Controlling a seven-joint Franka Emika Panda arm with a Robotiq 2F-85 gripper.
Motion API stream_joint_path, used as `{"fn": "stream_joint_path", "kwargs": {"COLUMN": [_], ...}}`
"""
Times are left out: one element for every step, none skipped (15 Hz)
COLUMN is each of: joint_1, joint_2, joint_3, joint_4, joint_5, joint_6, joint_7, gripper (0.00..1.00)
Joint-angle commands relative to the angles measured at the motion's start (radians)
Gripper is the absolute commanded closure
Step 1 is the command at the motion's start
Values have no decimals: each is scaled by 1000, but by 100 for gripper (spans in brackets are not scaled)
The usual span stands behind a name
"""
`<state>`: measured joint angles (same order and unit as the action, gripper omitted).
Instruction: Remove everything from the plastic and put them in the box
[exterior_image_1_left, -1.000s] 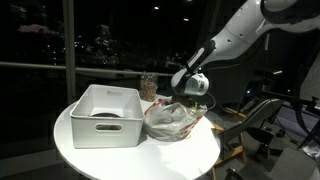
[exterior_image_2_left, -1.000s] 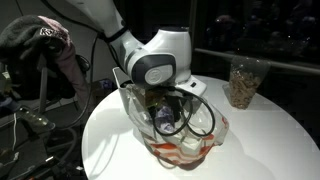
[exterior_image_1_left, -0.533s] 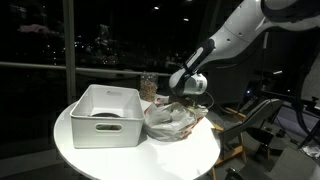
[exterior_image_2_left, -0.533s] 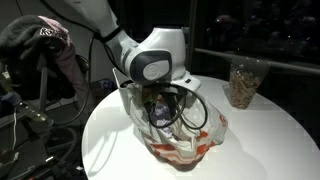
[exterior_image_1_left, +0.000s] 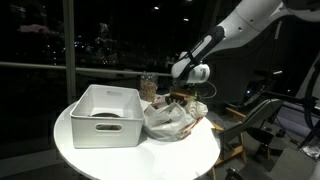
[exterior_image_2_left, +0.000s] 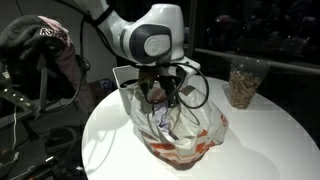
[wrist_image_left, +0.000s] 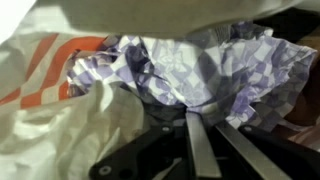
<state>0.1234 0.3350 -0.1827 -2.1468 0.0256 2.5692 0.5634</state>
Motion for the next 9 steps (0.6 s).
{"fn": "stream_joint_path", "kwargs": {"joint_1": [7, 5, 2, -7, -16, -24, -30, -37, -44], "joint_2": [-106, -133, -165, -204, -238, -274, -307, -340, -376], "joint_3": [-7, -4, 0, 14, 28, 41, 51, 62, 75], "joint_4": [-3, -1, 0, 2, 8, 13, 18, 25, 33], "joint_5": [-80, -103, -131, -139, -136, -137, -142, -145, -149], "joint_6": [-91, -118, -140, -170, -201, -221, -225, -220, -220], "joint_7": [58, 68, 80, 73, 62, 51, 58, 64, 66], "gripper": [99, 99, 99, 99, 99, 99, 99, 99, 99]}}
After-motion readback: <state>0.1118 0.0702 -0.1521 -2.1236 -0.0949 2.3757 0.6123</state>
